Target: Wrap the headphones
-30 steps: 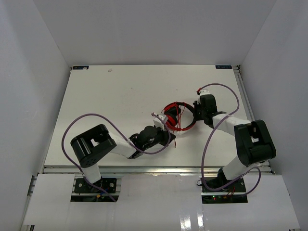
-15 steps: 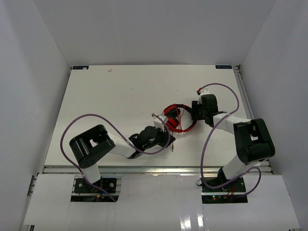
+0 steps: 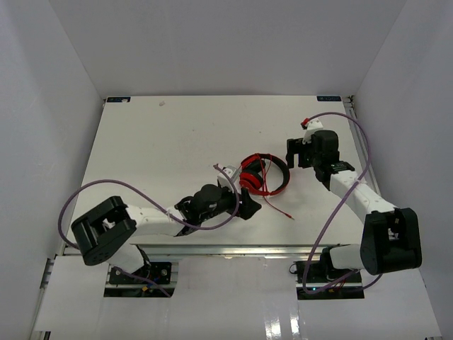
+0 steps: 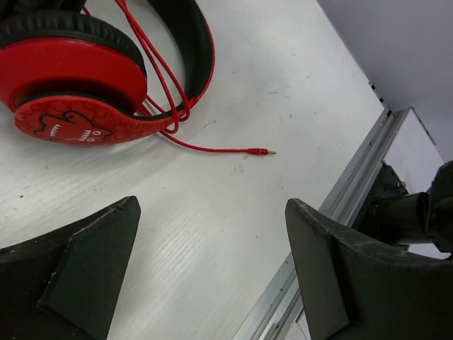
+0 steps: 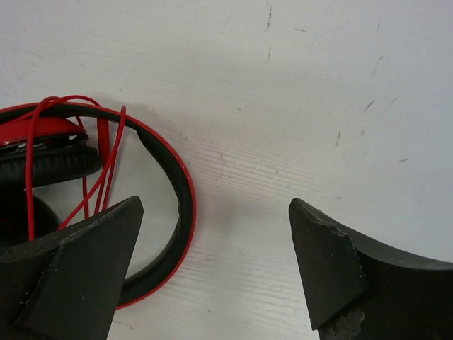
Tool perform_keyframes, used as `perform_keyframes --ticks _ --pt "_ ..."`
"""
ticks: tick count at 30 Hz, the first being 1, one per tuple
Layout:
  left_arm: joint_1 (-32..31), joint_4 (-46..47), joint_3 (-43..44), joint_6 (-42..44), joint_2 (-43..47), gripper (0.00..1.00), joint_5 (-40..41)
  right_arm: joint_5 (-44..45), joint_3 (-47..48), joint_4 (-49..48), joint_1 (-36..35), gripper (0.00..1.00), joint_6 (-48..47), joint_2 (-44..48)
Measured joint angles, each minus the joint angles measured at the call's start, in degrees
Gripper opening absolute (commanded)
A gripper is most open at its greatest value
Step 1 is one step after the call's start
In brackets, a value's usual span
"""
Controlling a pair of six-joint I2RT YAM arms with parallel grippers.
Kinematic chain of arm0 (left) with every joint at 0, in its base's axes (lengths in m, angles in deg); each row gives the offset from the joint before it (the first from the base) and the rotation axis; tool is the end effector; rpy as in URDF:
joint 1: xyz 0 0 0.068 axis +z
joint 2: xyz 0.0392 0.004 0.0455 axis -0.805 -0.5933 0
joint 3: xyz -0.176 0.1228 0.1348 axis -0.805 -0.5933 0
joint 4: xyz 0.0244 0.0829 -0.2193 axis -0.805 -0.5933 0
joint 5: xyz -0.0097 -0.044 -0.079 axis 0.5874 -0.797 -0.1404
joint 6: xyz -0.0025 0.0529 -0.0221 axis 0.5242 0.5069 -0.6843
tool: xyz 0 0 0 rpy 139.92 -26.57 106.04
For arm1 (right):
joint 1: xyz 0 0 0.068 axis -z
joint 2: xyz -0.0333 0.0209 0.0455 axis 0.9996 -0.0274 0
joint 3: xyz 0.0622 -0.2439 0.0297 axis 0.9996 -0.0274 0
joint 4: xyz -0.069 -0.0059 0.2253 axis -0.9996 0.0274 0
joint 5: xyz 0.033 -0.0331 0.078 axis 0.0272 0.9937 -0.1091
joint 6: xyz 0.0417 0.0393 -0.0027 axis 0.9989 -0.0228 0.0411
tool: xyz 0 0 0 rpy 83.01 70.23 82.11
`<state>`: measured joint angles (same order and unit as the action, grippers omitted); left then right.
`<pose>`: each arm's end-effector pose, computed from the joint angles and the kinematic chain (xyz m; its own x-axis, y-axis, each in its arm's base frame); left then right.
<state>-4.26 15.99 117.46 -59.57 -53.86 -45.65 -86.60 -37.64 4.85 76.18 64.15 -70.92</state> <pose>0.1552 -0.2461 0.1764 -0.5977 -0.0676 -0.7989 0.6155 0.5998 -0.5113 0.2783 0.0596 0.2309 -0.4839 -0.1041 -0.8689 -0.1964 0.9805 -0.0081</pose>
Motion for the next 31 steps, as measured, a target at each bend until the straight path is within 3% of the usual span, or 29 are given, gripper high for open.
perform_keyframes --ticks 11,17,22,31 --pt "0.00 -13.69 -4.50 5.49 21.19 0.98 2.00 -12.63 0.13 13.53 2.74 0.90 -13.03 12.54" --pt "0.00 -29.64 -3.53 9.90 34.09 0.98 5.71 -16.56 0.10 20.51 3.59 0.90 -15.82 20.38" --pt "0.00 -39.40 -0.53 12.90 45.93 0.98 8.13 -15.59 1.55 24.55 3.84 0.90 -15.92 27.53" --pt "0.00 -52.45 -0.07 11.88 55.54 0.98 9.06 -4.93 0.82 26.61 4.02 0.90 -15.68 34.91"
